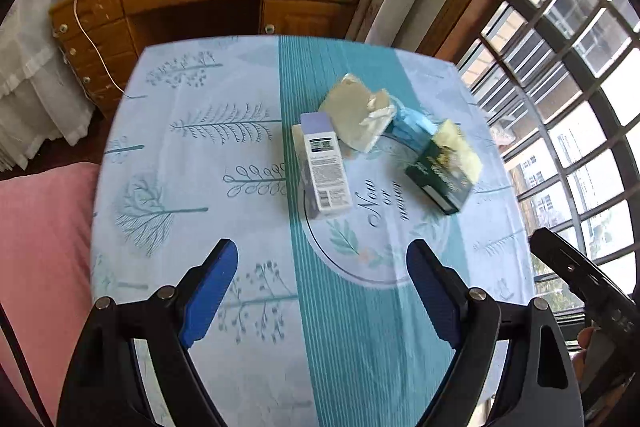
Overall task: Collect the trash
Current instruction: 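Grasp the white box with the left tool while the right tool grasps the tissue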
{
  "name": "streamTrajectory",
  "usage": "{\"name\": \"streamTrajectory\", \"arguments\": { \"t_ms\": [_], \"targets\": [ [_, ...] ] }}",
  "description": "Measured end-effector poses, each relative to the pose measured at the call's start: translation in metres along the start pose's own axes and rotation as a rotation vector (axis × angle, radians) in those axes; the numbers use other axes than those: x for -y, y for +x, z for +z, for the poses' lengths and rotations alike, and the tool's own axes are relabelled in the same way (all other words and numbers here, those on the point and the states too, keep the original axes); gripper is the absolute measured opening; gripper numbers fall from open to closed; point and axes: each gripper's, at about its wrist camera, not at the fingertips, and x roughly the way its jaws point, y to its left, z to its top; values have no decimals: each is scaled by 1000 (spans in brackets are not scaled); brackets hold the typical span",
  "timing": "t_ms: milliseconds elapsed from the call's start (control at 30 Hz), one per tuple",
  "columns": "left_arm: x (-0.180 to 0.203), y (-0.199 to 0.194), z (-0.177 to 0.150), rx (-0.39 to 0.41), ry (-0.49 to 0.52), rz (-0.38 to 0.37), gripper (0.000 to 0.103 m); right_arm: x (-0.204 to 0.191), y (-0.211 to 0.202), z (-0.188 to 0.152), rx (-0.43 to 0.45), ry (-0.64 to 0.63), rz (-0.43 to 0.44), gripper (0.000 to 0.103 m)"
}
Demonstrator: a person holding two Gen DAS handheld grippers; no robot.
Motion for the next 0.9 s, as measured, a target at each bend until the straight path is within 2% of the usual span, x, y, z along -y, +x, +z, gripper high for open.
{"name": "streamTrajectory", "arguments": {
  "t_ms": [167,400,433,467,500,567,733,900],
  "targets": [
    [-10,65,36,-84,-42,-6,85,-15,41,24,-17,5,-7,78],
    [-4,126,62,-187,-88,-7,82,-18,87,60,-28,56,6,78],
    [-2,135,64,-202,-86,-5,77,-17,91,64,-30,67,9,78],
    [0,142,64,-217,-84,-1,69,-15,97,68,-34,82,16,78],
    [0,149,64,-233,-83,5,55,-15,102,71,-36,90,20,78],
    [-1,161,64,-262,-89,2,42,-15,111,76,-42,88,21,78],
    [-14,157,58,-199,-93,8,36,-26,135,86,-65,46,31,78],
    [-45,146,63,-150,-164,12,36,-36,163,92,-94,16,40,78]
  ]
}}
